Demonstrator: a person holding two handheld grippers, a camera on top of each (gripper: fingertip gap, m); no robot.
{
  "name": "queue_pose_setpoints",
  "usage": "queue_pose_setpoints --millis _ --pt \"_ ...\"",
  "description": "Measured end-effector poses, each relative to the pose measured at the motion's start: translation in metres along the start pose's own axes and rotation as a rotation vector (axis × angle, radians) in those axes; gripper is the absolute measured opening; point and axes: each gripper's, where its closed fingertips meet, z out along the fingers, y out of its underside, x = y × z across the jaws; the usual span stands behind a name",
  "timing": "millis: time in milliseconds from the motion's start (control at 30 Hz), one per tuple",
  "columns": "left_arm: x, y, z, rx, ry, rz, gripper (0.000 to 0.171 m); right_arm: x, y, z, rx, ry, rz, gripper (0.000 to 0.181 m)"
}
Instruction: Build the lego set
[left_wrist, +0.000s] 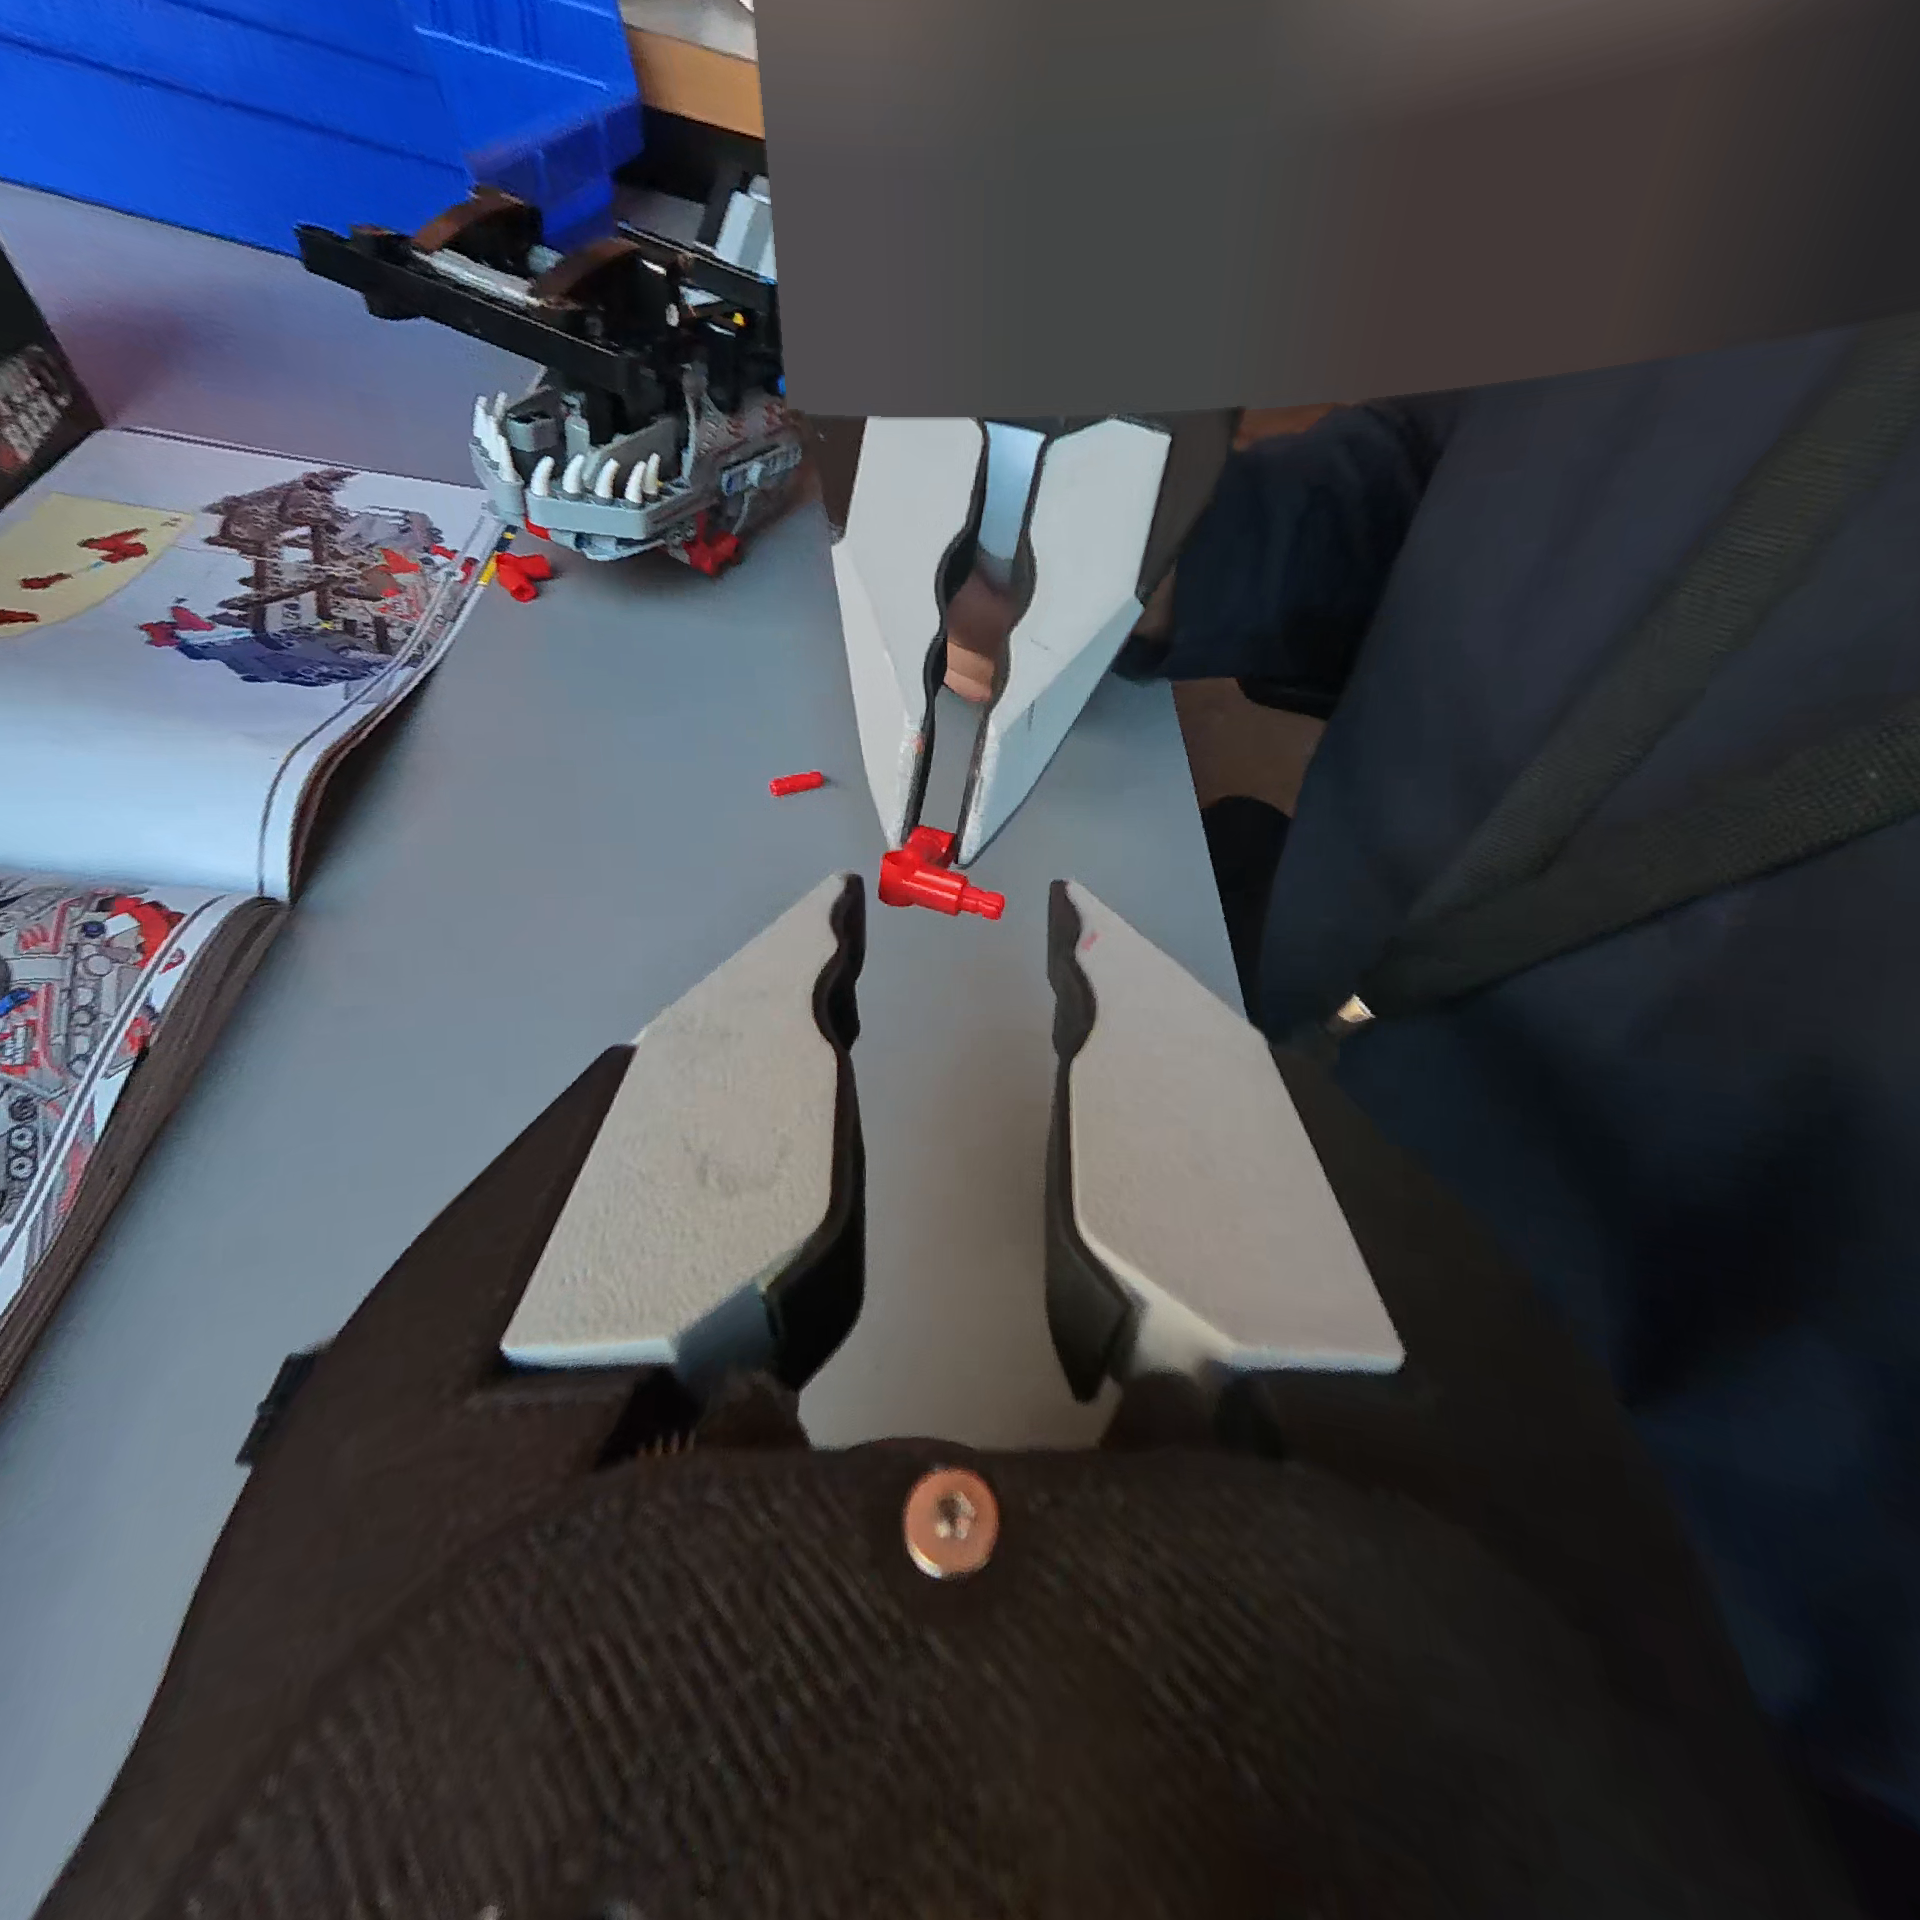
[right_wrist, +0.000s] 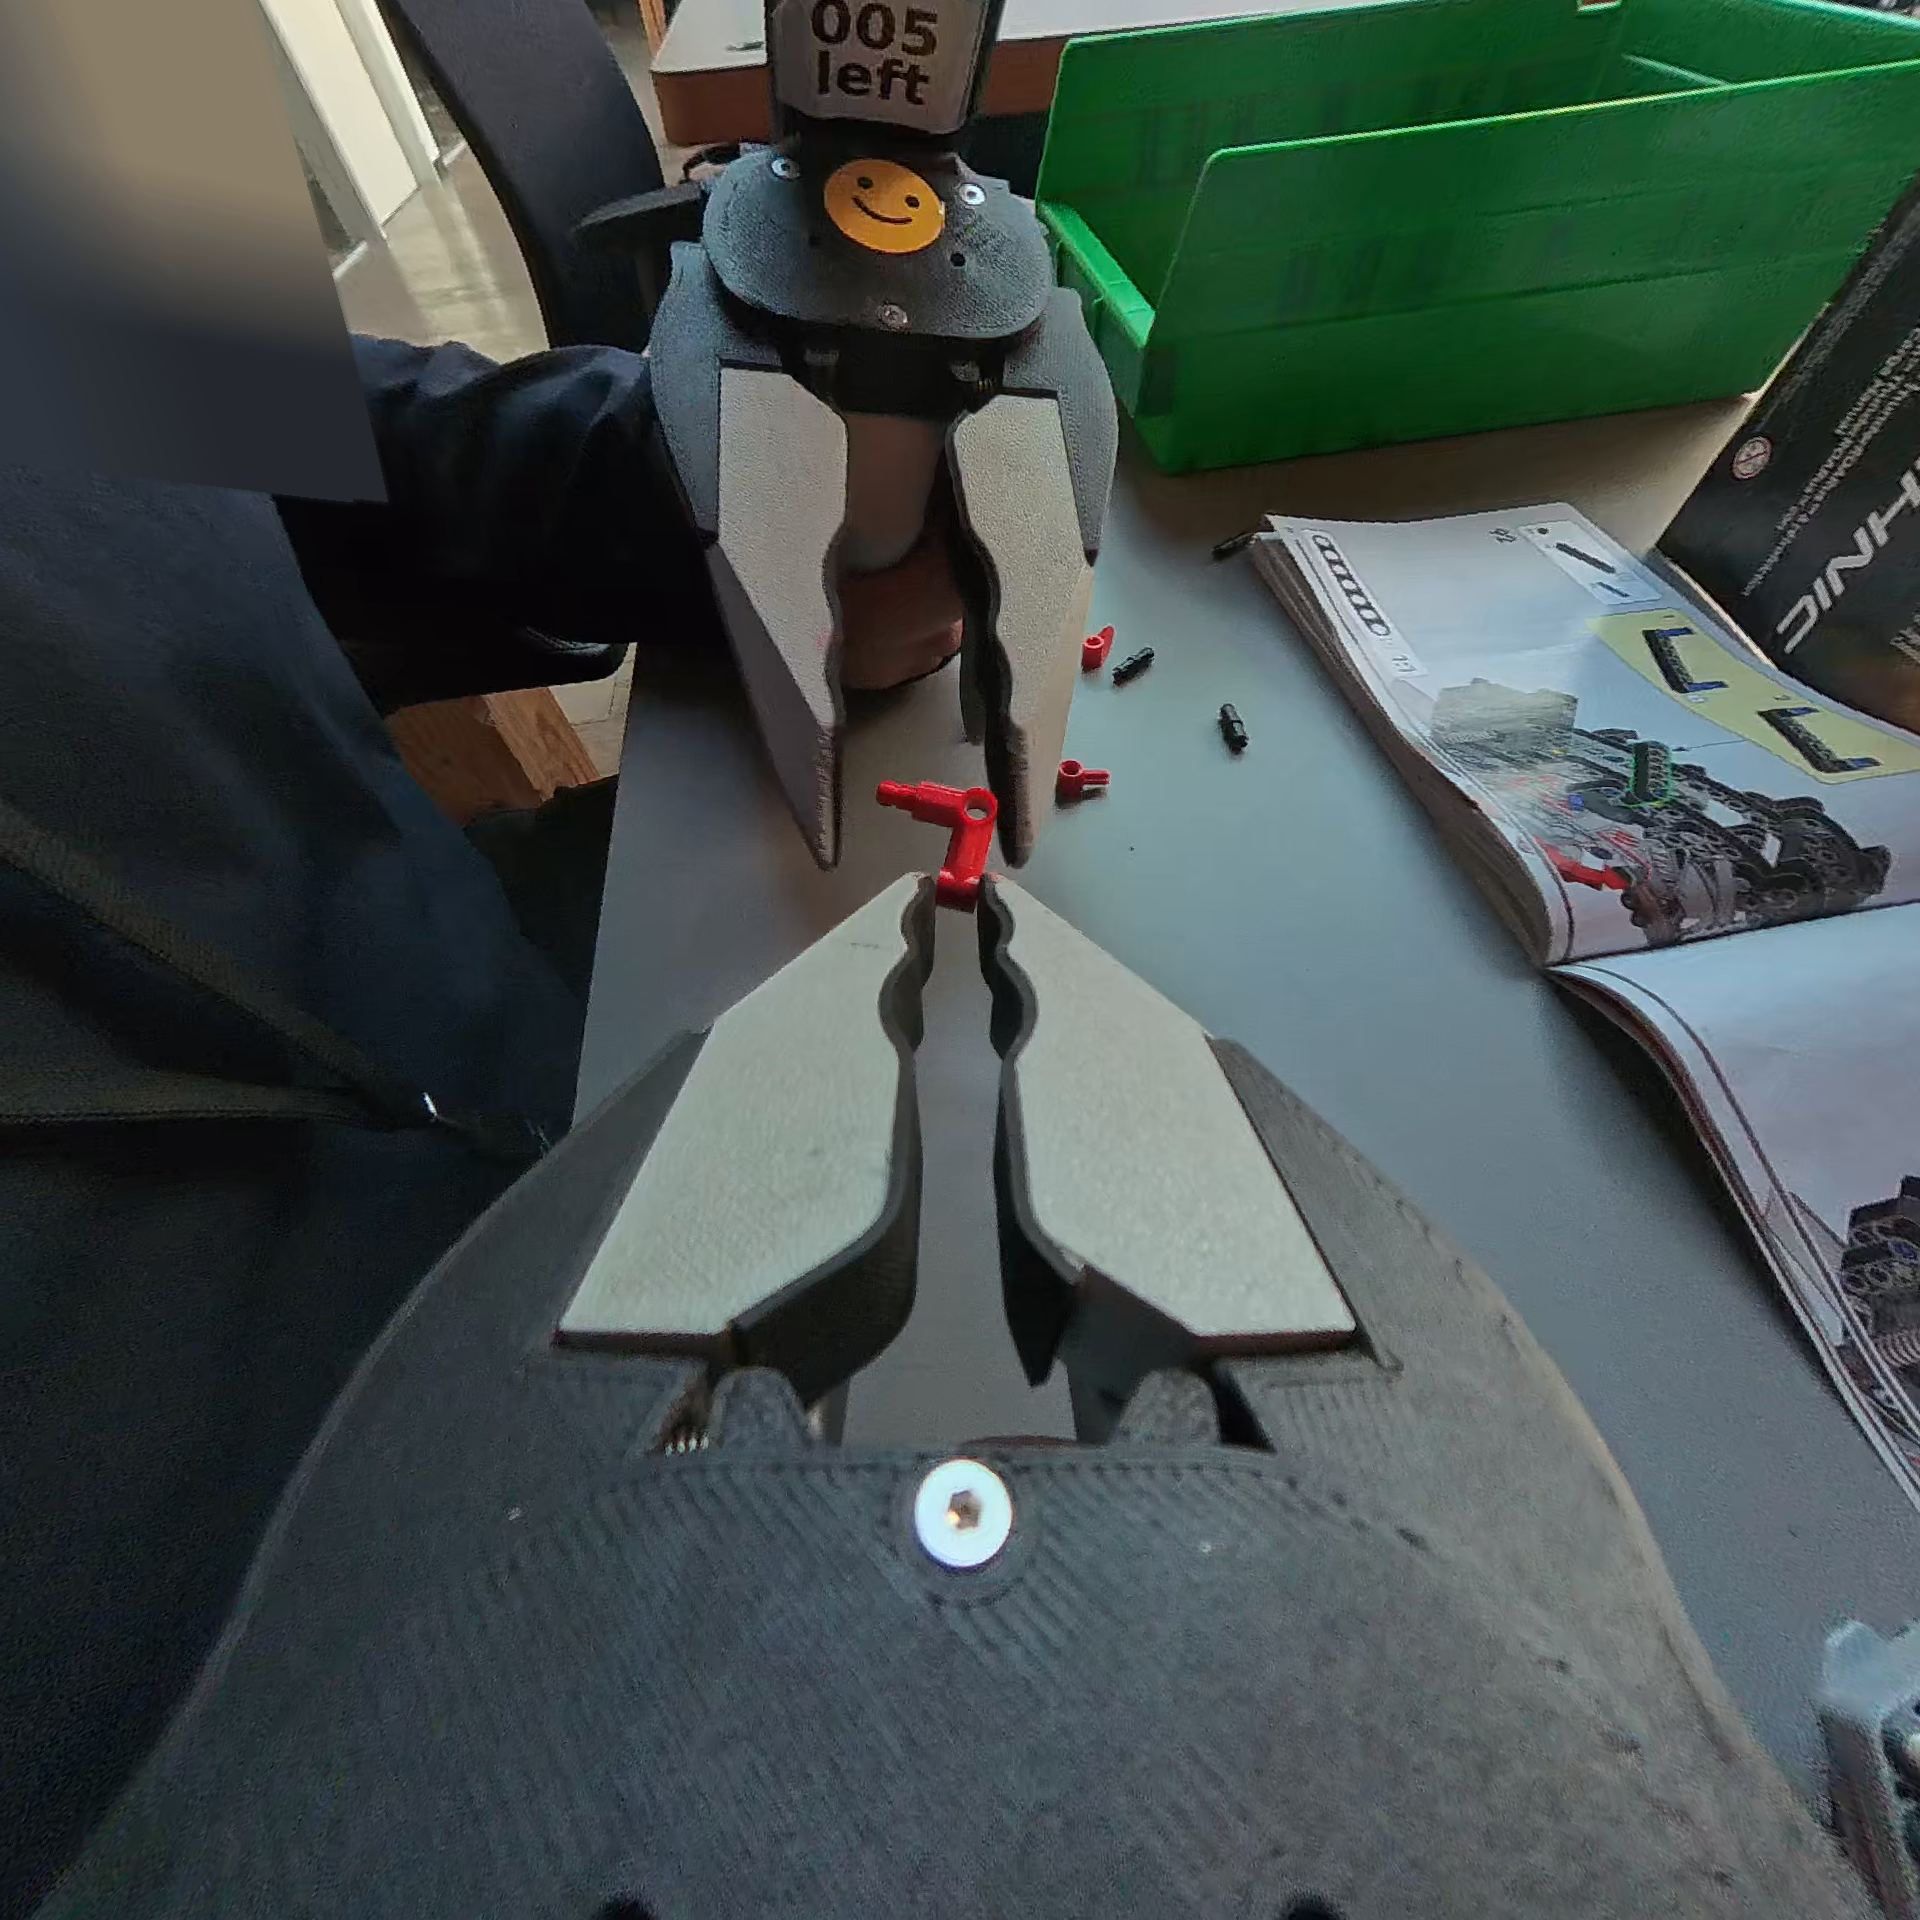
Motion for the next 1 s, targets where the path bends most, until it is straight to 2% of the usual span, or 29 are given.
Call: queue_pose_setpoints --millis 67,533,733,833,1000 --pt "0.001 0.002 0.001 -0.015 0.004 0.009 0.021 -0.004 0.000 0.001 0.001 -0.020 -0.003 0.004" --pt "0.002 0.003 0.002 -0.021 -0.031 0.058 0.021 -0.005 0.001 0.001 -0.010 -0.013 -0.019 0.004" --pt "-0.001 -0.001 0.001 0.011 -0.015 -0.012 0.021 -0.001 -0.002 0.000 0.013 -0.008 0.017 0.004" --pt "-0.001 -0.005 -0.003 0.047 -0.037 0.010 0.035 0.003 -0.004 -0.001 0.030 -0.005 0.060 0.004" --pt "-0.005 -0.016 -0.013 0.137 -0.073 0.014 0.036 0.009 -0.013 -0.007 0.106 -0.034 0.195 0.004"
